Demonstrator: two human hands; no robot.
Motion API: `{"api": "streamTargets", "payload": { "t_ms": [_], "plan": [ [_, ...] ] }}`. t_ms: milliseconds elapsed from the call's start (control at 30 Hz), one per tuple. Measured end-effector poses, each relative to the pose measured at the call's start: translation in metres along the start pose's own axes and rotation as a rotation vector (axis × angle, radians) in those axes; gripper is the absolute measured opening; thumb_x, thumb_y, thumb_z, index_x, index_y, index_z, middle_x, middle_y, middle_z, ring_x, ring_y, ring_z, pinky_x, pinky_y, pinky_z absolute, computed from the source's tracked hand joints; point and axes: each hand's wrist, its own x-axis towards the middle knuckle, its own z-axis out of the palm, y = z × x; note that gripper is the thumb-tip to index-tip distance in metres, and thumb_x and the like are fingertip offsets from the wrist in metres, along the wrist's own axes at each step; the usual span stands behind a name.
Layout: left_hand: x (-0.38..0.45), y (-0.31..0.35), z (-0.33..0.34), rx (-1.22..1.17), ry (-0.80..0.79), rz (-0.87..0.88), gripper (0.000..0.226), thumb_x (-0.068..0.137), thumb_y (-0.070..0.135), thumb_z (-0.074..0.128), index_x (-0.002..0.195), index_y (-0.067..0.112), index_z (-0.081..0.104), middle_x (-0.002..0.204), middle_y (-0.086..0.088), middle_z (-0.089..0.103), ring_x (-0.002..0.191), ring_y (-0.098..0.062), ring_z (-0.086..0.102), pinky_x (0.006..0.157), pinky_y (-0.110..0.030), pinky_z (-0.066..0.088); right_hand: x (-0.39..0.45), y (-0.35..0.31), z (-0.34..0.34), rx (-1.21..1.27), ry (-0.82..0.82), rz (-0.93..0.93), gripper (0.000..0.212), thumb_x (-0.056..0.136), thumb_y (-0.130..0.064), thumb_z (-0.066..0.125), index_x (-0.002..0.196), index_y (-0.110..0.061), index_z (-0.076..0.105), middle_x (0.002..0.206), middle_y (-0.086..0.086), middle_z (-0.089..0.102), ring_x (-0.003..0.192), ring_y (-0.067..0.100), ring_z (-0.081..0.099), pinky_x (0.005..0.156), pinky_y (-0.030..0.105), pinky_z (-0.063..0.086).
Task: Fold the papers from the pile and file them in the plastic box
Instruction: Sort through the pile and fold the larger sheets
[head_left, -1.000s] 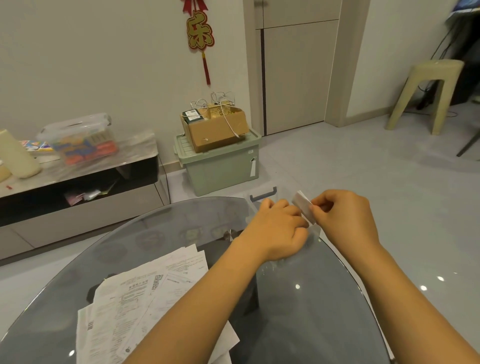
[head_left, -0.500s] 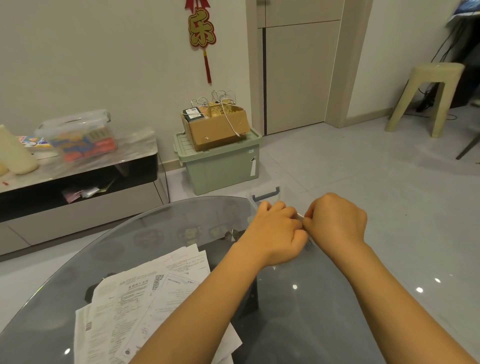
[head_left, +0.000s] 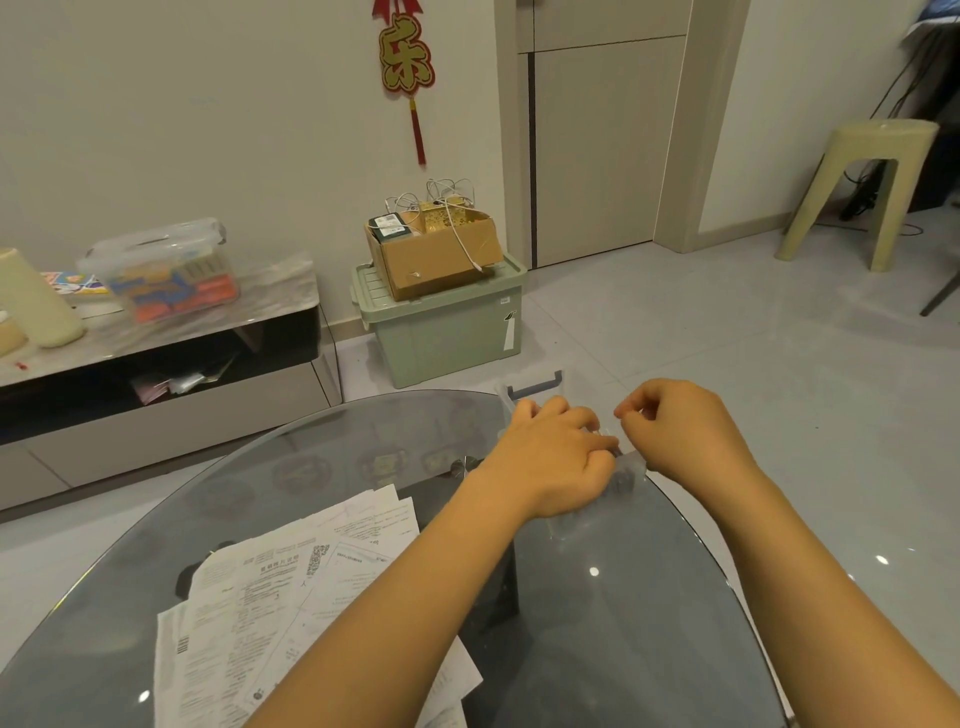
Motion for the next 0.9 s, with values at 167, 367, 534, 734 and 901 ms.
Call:
{"api": "streamTargets", "payload": {
  "t_ms": [167, 367, 534, 734, 901],
  "plan": [
    [0.003, -0.001, -0.002, -0.016, -0.019, -0.035, 0.066, 0.081, 0.039, 0.010, 0.128, 0.033, 0.056, 0.131, -0.003, 0.044, 0.116, -0.017, 0.034, 0.100, -0.035, 0.019, 0.002, 0.002, 0.001, 0.039, -0.021, -0.013, 0.025, 0.085, -0.006, 0.048, 0.103, -0.013, 0.064, 0.079, 0.001, 0.055, 0.071, 0.017, 0.053, 0.060, 0.026, 0.040],
    [-0.021, 0.000, -0.014, -0.055, 0.099, -0.071, 0.065, 0.082, 0.036, 0.015, 0.139, 0.029, 0.044, 0.142, -0.001, 0.037, 0.131, -0.013, 0.025, 0.109, -0.034, 0.009, -0.006, 0.000, -0.003, 0.122, -0.009, -0.112, 0.019, 0.086, -0.012, 0.052, 0.097, -0.017, 0.067, 0.074, -0.008, 0.056, 0.070, 0.012, 0.054, 0.060, 0.025, 0.040],
    [-0.069, -0.003, -0.022, -0.084, 0.202, -0.131, 0.063, 0.082, 0.034, 0.017, 0.139, 0.030, 0.044, 0.138, 0.002, 0.039, 0.131, -0.011, 0.025, 0.111, -0.032, 0.009, -0.028, -0.014, 0.002, 0.174, -0.014, -0.281, 0.013, 0.086, -0.016, 0.057, 0.092, -0.021, 0.067, 0.075, -0.011, 0.057, 0.067, 0.005, 0.053, 0.061, 0.021, 0.043],
    [-0.155, -0.004, -0.017, -0.088, 0.187, -0.290, 0.064, 0.081, 0.034, 0.016, 0.140, 0.032, 0.040, 0.138, 0.007, 0.037, 0.129, -0.010, 0.026, 0.111, -0.028, 0.009, -0.073, -0.037, 0.023, 0.123, -0.162, -0.447, 0.014, 0.086, -0.017, 0.057, 0.094, -0.025, 0.067, 0.083, -0.010, 0.056, 0.071, 0.007, 0.054, 0.073, 0.027, 0.049],
    [-0.215, -0.002, -0.009, -0.121, 0.084, -0.453, 0.050, 0.093, 0.037, 0.024, 0.142, 0.038, 0.032, 0.145, 0.010, 0.029, 0.135, -0.015, 0.019, 0.115, -0.038, 0.015, -0.112, -0.048, 0.049, 0.044, -0.309, -0.585, 0.014, 0.087, -0.020, 0.057, 0.098, -0.024, 0.066, 0.092, -0.005, 0.056, 0.078, 0.010, 0.056, 0.078, 0.032, 0.050]
  ]
}}
